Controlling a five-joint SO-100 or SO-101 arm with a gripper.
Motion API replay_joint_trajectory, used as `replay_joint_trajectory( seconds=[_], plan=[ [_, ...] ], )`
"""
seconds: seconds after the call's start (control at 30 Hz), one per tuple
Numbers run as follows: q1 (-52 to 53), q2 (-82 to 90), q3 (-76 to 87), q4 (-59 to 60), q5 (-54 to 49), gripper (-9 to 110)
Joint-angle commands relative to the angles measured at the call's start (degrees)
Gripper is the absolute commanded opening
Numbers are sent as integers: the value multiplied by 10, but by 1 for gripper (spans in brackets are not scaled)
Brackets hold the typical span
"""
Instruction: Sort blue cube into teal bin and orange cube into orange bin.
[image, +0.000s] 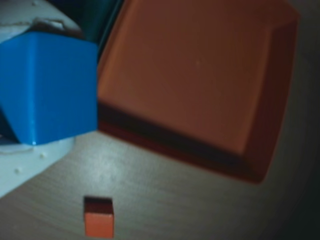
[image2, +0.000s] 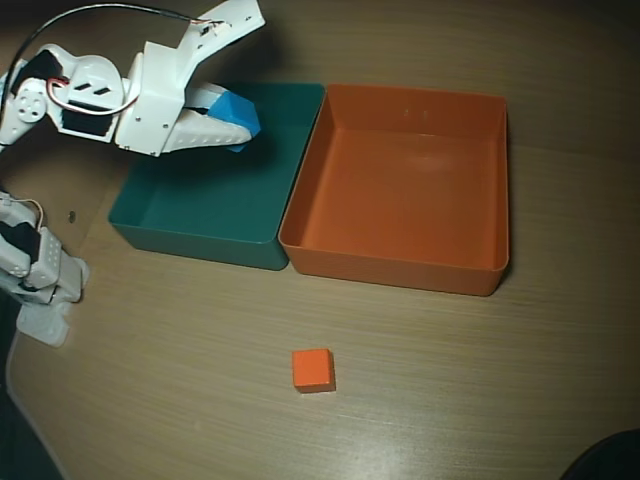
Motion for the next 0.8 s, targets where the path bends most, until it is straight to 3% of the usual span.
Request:
replay_joint_trajectory(
  seconds=[0.0, 0.6, 0.77],
  plan=[
    [-40, 38, 18, -7, 4, -6],
    [-82, -116, 50, -16, 13, -5],
    [-78, -118, 52, -16, 13, 7]
  ],
)
